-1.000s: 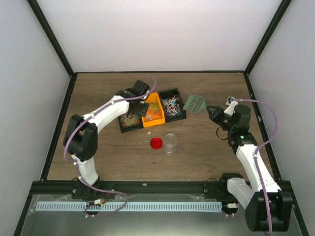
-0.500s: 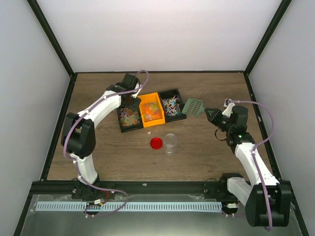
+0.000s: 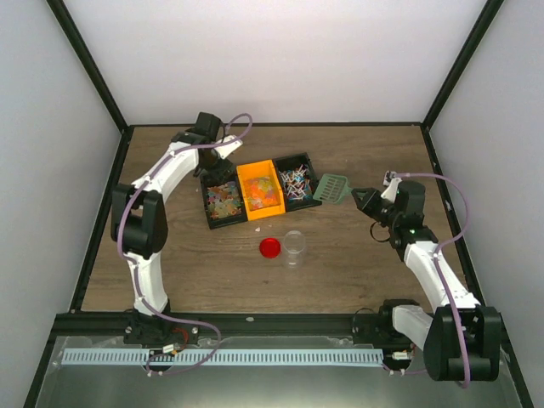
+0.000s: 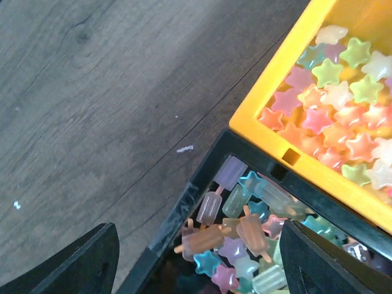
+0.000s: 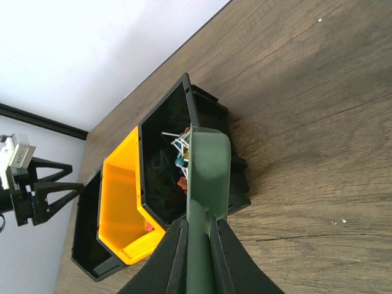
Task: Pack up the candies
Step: Adjust the storage box at the center of the board.
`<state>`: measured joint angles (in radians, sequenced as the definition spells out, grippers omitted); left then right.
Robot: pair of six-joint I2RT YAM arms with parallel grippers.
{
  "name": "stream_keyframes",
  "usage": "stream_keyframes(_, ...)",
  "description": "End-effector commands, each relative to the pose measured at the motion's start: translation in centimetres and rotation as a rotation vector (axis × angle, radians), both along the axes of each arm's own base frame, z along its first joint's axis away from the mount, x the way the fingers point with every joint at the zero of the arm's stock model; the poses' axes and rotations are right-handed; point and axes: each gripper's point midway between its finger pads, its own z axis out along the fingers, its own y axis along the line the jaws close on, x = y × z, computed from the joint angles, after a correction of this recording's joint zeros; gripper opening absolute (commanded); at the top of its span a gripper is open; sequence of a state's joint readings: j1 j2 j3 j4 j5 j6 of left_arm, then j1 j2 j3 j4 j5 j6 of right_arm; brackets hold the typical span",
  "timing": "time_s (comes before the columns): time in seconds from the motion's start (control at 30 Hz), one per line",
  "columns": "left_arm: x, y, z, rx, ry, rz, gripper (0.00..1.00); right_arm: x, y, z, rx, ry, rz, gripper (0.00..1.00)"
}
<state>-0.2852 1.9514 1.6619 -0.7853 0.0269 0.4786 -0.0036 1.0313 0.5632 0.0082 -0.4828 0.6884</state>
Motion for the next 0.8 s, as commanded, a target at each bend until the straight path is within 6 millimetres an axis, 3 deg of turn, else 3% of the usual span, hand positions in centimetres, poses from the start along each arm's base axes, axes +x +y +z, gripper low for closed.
stream_keyframes(0.0,-0.2,-0.7,-2.0,0.044,0.067,-0.177,0.73,1.0,-0.4,1.9,-0.027,-0.052,0.005,0.01)
stream_keyframes(0.2,1.1,0.3,-3.9,0.102,0.104,-0.201,0.68,1.2,-0.3,1.5,-0.024,-0.040,0.005,0.01)
stream_keyframes(0.4,2.6,1.3,-4.5,0.113,0.086,-0.185,0.61,1.3,-0.4,1.1,-0.026,-0.028,0.003,0.01)
stream_keyframes(0.47,2.9,1.7,-4.7,0.120,0.088,-0.176,0.52,1.3,-0.4,0.8,-0.024,-0.020,0.005,0.01)
stream_keyframes(0.53,3.1,2.0,-4.8,0.119,0.088,-0.165,0.34,1.3,-0.4,0.6,-0.023,-0.016,0.002,0.01)
stream_keyframes(0.77,3.6,2.8,-5.3,0.106,0.077,-0.117,0.26,1.2,-0.3,0.5,-0.013,-0.015,0.002,0.01)
